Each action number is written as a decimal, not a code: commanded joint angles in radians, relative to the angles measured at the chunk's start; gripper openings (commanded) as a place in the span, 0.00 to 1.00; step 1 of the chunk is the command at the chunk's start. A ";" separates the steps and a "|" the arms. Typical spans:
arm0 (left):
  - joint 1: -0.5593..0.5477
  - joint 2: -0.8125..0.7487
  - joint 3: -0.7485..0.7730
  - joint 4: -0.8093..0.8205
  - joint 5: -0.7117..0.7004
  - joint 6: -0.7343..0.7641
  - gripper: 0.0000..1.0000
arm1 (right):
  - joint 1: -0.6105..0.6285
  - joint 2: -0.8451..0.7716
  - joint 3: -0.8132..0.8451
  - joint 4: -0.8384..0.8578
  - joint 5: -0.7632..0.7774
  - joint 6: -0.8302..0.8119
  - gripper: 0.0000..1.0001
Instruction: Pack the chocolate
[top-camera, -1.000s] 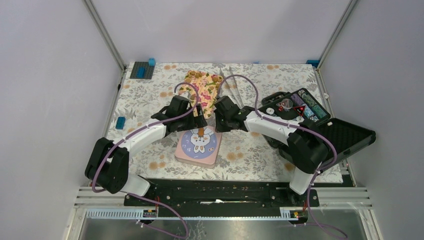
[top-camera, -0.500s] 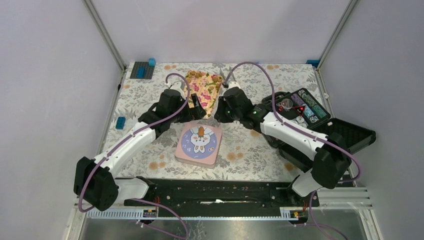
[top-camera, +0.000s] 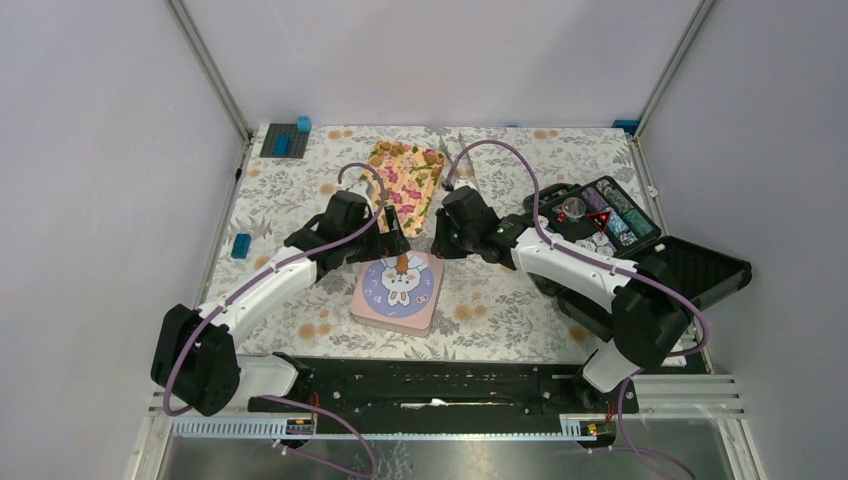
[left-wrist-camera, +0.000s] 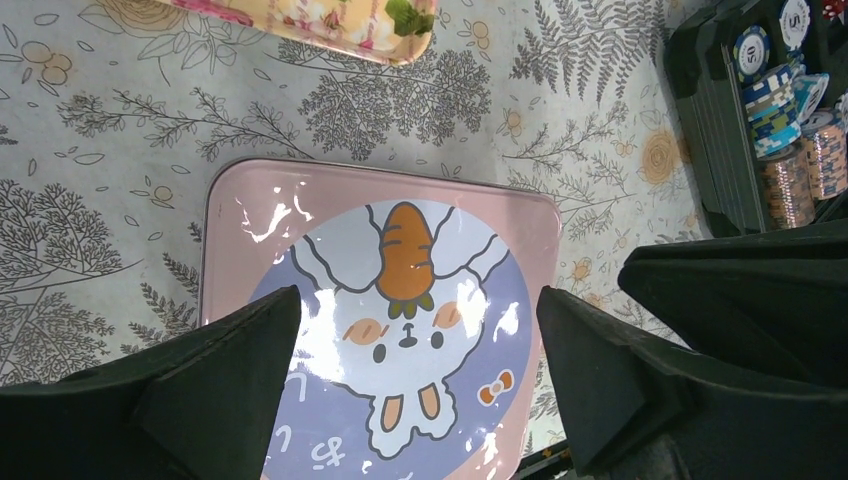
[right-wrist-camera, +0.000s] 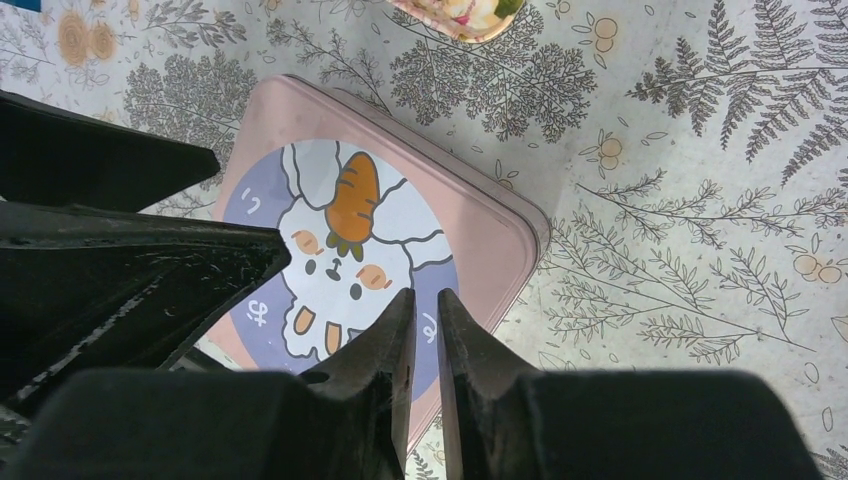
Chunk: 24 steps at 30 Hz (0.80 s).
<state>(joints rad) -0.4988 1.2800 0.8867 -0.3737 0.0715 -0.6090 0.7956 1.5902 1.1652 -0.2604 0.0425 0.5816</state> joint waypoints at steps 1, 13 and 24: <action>-0.009 -0.031 -0.018 -0.009 0.037 0.019 0.95 | -0.004 -0.061 0.040 -0.005 0.031 0.010 0.21; -0.014 -0.033 -0.212 0.004 0.062 -0.021 0.98 | -0.005 0.123 -0.071 0.033 -0.036 0.062 0.18; -0.016 -0.230 -0.025 -0.181 0.001 -0.014 0.99 | -0.005 -0.090 0.037 0.044 0.016 0.010 0.22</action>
<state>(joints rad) -0.5117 1.1210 0.8242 -0.5297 0.0891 -0.6147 0.7937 1.6104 1.1515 -0.2584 0.0200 0.6140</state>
